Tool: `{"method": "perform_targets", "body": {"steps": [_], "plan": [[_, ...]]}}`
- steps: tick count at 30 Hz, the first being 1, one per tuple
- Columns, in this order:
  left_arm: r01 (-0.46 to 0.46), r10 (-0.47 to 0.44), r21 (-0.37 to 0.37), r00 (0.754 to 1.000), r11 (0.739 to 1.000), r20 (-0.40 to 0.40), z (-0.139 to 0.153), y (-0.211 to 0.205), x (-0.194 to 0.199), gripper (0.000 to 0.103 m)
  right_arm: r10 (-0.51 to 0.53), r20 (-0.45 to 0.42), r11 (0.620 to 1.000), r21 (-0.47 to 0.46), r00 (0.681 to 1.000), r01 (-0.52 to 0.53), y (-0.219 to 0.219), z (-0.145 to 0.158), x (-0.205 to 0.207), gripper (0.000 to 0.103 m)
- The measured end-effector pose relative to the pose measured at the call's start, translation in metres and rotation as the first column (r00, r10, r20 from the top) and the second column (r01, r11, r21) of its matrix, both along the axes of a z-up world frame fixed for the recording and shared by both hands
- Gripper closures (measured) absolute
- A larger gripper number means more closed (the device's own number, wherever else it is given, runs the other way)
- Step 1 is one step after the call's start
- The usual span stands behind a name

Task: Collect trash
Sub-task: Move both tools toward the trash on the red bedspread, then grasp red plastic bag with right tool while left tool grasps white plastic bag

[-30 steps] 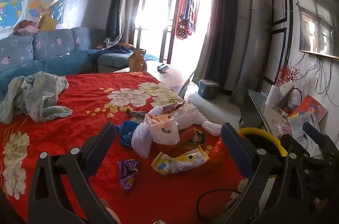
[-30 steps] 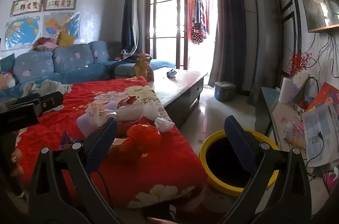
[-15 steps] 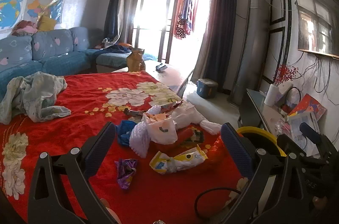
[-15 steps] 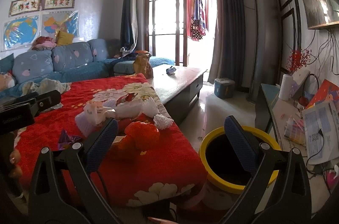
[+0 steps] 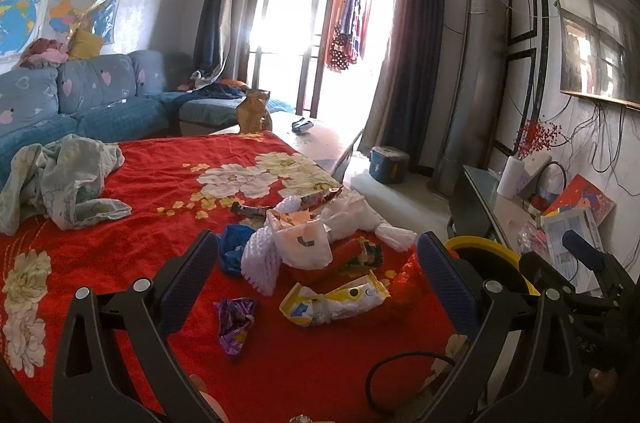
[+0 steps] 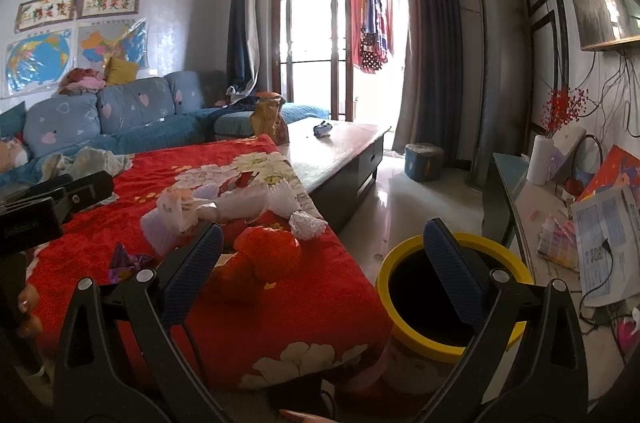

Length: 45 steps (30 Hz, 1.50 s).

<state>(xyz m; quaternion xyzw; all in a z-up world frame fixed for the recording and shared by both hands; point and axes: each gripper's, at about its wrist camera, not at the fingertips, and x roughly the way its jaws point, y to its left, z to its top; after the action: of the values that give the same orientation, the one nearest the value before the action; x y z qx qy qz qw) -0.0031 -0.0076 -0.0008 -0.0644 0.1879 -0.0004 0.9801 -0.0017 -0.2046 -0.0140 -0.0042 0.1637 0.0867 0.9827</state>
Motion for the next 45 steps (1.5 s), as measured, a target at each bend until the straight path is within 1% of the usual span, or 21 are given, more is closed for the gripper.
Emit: {"method": "perform_targets", "body": {"steps": [12,18,27,31,37,45], "plan": [[0.021,-0.021,0.003,1.0,1.0,-0.015,-0.007,-0.001,0.003,0.006,-0.01,-0.023,1.0,0.006,1.0,0.011,-0.001,-0.003,0.003,0.011],[0.052,-0.052,0.009,0.999,0.999,-0.015,-0.012,-0.005,0.007,0.006,-0.031,-0.033,0.999,0.009,0.999,0.031,-0.007,-0.006,0.006,0.011],[0.078,-0.079,-0.012,0.996,0.997,-0.046,-0.015,-0.012,0.03,0.006,-0.058,-0.069,0.998,0.024,0.996,0.06,-0.02,-0.01,0.02,0.011],[0.082,-0.084,-0.024,0.995,0.996,-0.061,-0.014,-0.012,0.045,0.006,-0.061,-0.105,0.997,0.031,0.993,0.065,-0.026,-0.012,0.029,0.011],[0.122,-0.127,-0.045,0.984,0.991,-0.121,-0.021,-0.006,0.076,0.006,-0.038,-0.156,0.998,0.044,0.987,0.045,-0.03,-0.019,0.042,0.011],[0.065,-0.073,-0.043,0.974,0.997,-0.214,-0.033,0.016,0.109,0.006,0.041,-0.241,0.998,0.065,0.97,-0.027,-0.014,-0.031,0.069,0.011]]}}
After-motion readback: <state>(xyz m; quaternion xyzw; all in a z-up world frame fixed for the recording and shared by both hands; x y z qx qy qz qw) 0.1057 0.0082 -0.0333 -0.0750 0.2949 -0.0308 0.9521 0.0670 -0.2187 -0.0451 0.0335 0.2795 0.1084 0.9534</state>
